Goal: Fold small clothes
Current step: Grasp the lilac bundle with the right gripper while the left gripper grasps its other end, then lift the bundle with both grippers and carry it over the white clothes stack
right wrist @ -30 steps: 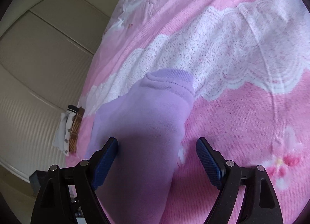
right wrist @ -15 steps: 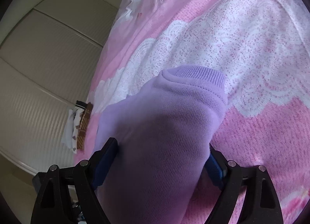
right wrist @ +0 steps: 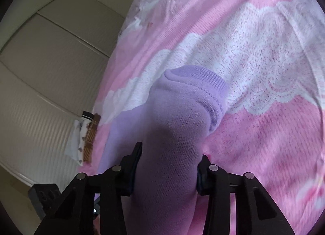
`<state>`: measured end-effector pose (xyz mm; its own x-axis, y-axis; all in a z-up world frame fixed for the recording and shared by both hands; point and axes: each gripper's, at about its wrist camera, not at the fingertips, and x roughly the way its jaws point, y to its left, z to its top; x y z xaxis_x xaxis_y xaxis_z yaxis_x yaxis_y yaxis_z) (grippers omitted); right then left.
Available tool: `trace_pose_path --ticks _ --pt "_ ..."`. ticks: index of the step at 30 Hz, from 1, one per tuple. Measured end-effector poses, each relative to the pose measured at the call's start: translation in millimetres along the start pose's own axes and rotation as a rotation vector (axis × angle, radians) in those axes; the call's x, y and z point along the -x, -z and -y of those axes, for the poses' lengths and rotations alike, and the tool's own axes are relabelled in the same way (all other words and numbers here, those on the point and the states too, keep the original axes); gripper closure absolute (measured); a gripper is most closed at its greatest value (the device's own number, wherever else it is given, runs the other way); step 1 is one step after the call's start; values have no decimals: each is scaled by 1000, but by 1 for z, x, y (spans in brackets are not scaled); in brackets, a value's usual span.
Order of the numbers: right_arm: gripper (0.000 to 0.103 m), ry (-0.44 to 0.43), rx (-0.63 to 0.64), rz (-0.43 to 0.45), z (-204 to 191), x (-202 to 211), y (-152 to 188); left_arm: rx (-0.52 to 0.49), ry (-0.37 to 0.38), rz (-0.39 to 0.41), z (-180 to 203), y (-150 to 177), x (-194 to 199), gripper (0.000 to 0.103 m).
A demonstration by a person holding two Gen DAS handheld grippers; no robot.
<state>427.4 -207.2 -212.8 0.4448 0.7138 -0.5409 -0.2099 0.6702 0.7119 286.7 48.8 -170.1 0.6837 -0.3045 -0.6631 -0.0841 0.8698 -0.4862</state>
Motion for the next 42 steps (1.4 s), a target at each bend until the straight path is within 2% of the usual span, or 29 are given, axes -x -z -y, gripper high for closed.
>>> trace_pose_path --ticks 9,12,15,17,18,20,21,23,24,26,27,28,30,31,34,36,37,39,40,42 --pt "62 -18 67 45 -69 24 8 -12 22 69 -13 -23 72 60" --pt "62 -29 93 51 -100 22 10 -12 17 98 -31 -37 101 60" --pt "62 -61 135 52 -157 1 15 -14 -3 134 -58 -56 133 60" --pt "62 -70 143 52 -169 -6 16 -8 -19 153 -79 -70 153 60" --pt "62 -99 161 46 -202 -25 18 -8 -32 165 -93 -81 165 60" --pt "62 -112 169 43 -216 -35 18 -6 -60 192 -120 -102 188 60" --pt "62 -145 184 34 -251 -61 20 -8 -74 205 -131 -112 197 60" --pt "62 -161 190 30 -266 -74 20 -9 -104 238 -157 -133 219 59" --pt "62 -202 205 27 -304 -105 18 -11 -124 258 -172 -146 231 59" --pt "62 -221 212 25 -319 -117 19 -27 -171 291 -201 -171 252 59" --pt "62 -258 224 23 -353 -146 17 -29 -186 302 -213 -182 258 59" --pt "62 -258 224 23 -353 -146 17 -27 -197 308 -225 -193 264 59" --pt "62 -299 248 22 -401 -189 16 -30 -223 330 -255 -217 274 59" --pt "62 -299 248 22 -401 -189 16 -27 -238 340 -271 -228 277 59" --pt "62 -319 255 9 -434 -234 14 -15 -271 344 -302 -247 273 59" --pt "62 -301 268 -11 -449 -270 19 -4 -281 325 -326 -253 263 59" --pt "62 -301 268 -11 -449 -270 19 4 -280 312 -338 -254 256 59" --pt "62 -270 254 -35 -448 -303 18 10 -283 289 -354 -253 243 59" --pt "62 -270 254 -35 -448 -303 18 18 -286 276 -360 -251 236 59" --pt "62 -233 190 -86 -425 -334 23 32 -308 254 -376 -247 220 59"
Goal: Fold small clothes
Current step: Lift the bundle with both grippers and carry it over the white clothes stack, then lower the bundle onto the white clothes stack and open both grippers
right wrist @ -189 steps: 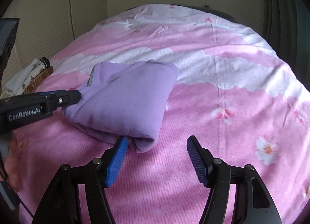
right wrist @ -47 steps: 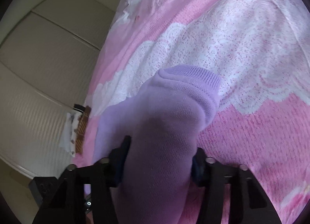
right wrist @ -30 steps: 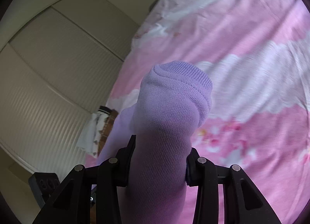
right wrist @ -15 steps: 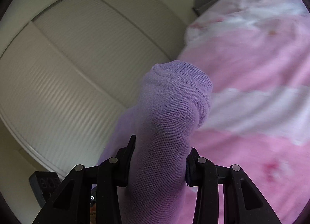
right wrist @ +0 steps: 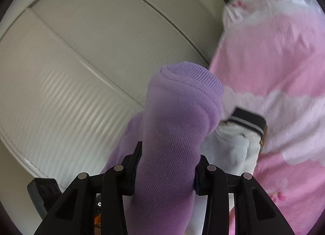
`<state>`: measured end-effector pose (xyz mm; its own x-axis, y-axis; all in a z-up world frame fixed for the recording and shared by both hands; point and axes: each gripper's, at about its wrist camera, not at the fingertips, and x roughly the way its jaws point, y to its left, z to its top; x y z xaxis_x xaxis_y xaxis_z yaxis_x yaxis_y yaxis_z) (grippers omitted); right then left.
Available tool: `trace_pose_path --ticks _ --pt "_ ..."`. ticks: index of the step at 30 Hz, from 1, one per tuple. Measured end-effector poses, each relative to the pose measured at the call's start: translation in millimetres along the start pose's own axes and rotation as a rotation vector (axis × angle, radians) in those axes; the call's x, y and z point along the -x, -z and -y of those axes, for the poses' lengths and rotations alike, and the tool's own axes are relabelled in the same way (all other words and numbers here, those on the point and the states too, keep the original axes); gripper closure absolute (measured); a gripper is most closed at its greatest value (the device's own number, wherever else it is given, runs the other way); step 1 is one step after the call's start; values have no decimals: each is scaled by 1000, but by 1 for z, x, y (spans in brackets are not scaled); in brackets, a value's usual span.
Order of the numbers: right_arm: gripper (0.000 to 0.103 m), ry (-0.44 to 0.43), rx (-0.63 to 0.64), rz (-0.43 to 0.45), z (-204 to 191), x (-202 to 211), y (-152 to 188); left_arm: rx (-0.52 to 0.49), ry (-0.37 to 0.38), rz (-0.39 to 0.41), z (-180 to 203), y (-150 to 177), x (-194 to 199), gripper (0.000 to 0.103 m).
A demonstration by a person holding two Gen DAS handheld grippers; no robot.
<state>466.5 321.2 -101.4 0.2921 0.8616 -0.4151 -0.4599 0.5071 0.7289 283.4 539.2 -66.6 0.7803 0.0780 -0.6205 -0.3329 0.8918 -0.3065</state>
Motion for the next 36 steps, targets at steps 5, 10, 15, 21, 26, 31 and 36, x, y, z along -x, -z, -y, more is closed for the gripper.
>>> trace_pose_path --ticks 5,10,15,21,26,31,36 --pt "60 41 -46 -27 29 -18 15 15 2 -24 -10 18 -21 53" --pt "51 -8 -58 -50 44 -10 17 -8 -22 0 -3 20 -17 34" --pt "30 50 37 -43 48 13 9 -80 -96 50 7 14 3 32" --pt "29 192 248 106 35 54 13 -200 -197 227 45 20 55 32" --pt "29 108 451 132 8 58 8 -310 -135 238 83 23 44 32" --pt "29 151 624 60 -12 35 15 -247 -136 129 65 22 7 32" --pt "29 177 671 -7 -9 15 22 -198 -160 98 46 24 -8 24"
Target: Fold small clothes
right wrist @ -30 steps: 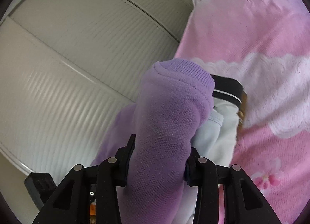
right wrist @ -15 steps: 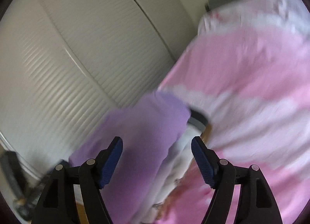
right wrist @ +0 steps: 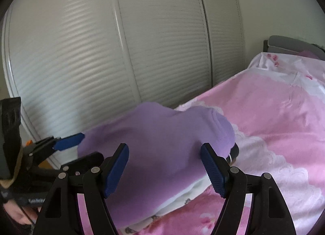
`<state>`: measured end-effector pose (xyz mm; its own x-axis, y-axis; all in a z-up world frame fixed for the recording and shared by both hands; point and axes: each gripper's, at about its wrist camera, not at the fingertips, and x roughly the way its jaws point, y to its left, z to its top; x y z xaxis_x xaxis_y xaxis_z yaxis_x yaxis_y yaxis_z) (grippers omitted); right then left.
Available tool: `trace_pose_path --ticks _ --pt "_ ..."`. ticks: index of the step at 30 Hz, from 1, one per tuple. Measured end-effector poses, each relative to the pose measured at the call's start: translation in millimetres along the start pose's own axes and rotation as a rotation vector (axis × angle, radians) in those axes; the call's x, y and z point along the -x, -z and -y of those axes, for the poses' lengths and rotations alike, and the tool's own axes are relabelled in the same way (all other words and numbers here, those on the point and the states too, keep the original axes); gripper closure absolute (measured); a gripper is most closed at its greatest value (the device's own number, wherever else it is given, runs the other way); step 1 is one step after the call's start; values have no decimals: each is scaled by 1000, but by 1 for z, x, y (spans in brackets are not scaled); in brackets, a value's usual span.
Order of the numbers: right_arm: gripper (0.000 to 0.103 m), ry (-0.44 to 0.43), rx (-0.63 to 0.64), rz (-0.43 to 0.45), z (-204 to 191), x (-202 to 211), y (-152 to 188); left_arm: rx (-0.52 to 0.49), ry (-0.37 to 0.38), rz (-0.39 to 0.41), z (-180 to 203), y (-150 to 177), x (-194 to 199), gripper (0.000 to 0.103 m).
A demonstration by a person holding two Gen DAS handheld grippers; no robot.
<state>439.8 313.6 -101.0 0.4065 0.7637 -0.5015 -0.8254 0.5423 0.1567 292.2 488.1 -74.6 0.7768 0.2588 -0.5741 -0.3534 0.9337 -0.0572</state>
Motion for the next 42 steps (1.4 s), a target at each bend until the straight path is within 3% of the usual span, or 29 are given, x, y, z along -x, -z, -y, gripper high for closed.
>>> trace_pose_path --ticks 6,9,16,19,20,21,23,25,28,33,34,36,40,42 --pt "29 -4 -67 -62 6 -12 1 -14 -15 -11 5 1 -4 22" --pt "29 25 -71 -33 2 2 -6 -3 -8 -2 7 -4 14 22" --pt "29 102 -133 89 -4 84 -9 -42 -20 64 29 -7 85 19" --pt "27 141 -126 117 -16 126 -5 -60 -16 73 47 3 123 18" --pt "27 169 -106 138 -28 167 5 -70 -8 78 57 11 141 17" --pt "27 169 -106 138 -28 167 5 -78 -3 79 65 16 152 17" --pt "27 215 -70 155 -48 222 27 -105 9 77 85 31 178 16" --pt "27 227 -62 158 -51 234 34 -125 24 78 105 44 198 16" --pt "27 279 -55 171 -65 288 64 -141 63 88 139 72 236 16" --pt "27 412 -108 179 -71 370 125 -142 106 95 181 115 286 16" --pt "27 462 -128 173 -71 403 148 -141 125 89 188 123 294 14" --pt "27 478 -136 172 -71 415 157 -138 159 79 204 137 309 11" --pt "25 569 -170 166 -72 476 198 -171 200 81 236 165 341 11" --pt "19 620 -179 171 -73 506 216 -197 216 82 253 178 353 11"
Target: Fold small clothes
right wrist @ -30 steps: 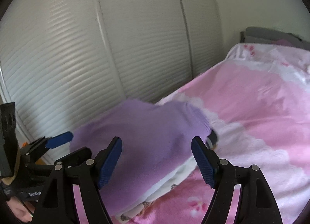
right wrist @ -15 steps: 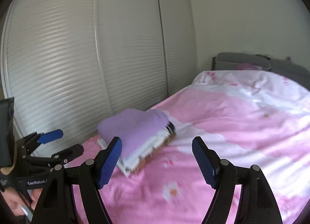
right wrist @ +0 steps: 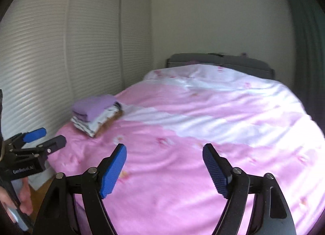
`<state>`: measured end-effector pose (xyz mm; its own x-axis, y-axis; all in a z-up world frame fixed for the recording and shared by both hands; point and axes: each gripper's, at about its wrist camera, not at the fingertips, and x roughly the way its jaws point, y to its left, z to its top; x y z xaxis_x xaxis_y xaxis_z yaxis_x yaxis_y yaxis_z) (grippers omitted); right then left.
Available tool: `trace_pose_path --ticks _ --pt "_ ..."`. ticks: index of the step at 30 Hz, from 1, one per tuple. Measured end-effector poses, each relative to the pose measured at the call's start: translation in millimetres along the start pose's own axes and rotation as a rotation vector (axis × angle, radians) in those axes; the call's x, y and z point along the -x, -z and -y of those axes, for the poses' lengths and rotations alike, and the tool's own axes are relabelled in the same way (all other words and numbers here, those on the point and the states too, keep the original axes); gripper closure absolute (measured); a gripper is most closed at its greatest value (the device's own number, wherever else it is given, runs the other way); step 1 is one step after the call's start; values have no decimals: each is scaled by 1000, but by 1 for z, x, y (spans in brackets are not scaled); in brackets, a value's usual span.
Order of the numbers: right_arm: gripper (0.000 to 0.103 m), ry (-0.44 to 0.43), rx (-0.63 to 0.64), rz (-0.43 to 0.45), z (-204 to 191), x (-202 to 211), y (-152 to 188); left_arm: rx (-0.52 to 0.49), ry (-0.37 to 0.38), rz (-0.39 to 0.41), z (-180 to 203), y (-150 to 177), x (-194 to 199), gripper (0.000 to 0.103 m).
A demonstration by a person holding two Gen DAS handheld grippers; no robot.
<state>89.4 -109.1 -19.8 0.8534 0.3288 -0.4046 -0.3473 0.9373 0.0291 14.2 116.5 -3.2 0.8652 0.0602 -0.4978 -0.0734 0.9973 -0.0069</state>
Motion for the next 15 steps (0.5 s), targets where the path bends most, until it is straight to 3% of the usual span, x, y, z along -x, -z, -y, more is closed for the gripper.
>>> trace_pose_path --ticks 2,4,5,15 --pt "17 69 -30 21 27 39 17 -19 9 2 18 7 8 10" --pt "15 93 -39 24 36 49 21 -28 -5 9 31 13 15 7" --pt "12 162 -67 23 54 69 31 -27 -7 9 35 16 17 4" --pt "4 349 -151 63 99 117 59 -44 29 -4 74 30 18 0"
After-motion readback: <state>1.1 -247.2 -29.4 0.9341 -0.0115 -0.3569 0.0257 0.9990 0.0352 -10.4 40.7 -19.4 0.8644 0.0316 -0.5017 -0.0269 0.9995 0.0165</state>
